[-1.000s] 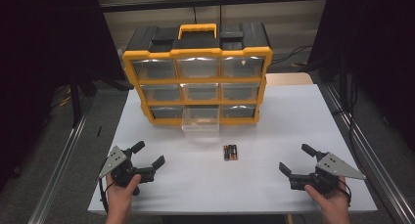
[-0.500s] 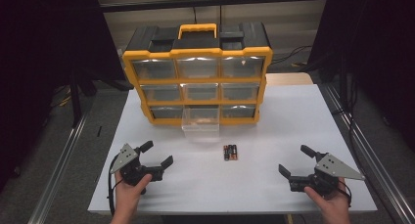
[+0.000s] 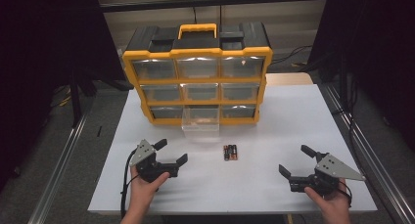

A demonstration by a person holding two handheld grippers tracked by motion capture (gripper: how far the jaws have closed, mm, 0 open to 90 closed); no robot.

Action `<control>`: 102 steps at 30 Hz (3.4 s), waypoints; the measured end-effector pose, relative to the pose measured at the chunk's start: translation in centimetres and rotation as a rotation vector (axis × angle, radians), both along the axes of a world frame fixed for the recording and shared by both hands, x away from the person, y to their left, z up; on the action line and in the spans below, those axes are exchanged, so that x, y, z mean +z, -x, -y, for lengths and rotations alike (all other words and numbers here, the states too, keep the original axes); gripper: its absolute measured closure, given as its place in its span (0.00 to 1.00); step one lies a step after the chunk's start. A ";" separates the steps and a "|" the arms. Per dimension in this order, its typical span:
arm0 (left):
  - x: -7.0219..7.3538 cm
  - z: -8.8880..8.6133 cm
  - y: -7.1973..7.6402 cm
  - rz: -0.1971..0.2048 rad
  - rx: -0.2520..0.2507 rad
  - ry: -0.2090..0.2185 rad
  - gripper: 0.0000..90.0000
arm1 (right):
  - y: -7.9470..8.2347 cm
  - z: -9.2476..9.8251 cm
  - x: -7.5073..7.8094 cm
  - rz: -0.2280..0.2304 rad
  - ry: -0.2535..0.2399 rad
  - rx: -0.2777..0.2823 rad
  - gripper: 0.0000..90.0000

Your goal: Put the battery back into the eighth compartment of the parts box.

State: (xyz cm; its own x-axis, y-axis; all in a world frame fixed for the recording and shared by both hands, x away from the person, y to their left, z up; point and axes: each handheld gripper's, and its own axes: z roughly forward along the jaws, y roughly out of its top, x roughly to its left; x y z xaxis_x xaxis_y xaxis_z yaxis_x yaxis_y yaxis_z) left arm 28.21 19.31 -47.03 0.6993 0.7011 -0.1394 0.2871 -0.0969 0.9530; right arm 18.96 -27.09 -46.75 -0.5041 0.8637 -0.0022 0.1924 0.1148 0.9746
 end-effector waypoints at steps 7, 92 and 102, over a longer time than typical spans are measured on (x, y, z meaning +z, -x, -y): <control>0.1 2.1 -0.3 -0.008 -0.025 -0.027 0.02 | 0.1 0.0 0.1 0.002 -0.002 0.007 0.01; -1.1 14.3 -3.5 -0.282 -0.096 -0.361 0.60 | 0.0 0.0 0.2 0.010 -0.024 0.037 0.01; -1.0 13.8 -3.8 -0.356 -0.018 -0.375 0.86 | 0.1 0.1 0.3 0.011 -0.023 0.035 0.01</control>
State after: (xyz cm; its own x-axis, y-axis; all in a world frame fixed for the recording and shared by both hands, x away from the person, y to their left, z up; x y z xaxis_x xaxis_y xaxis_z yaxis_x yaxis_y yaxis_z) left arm 31.98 5.55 -48.04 0.6668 0.7368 -0.1120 0.5822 -0.4212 0.6954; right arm 18.90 -27.16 -46.46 -0.5340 0.8454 0.0117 0.1777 0.0988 0.9791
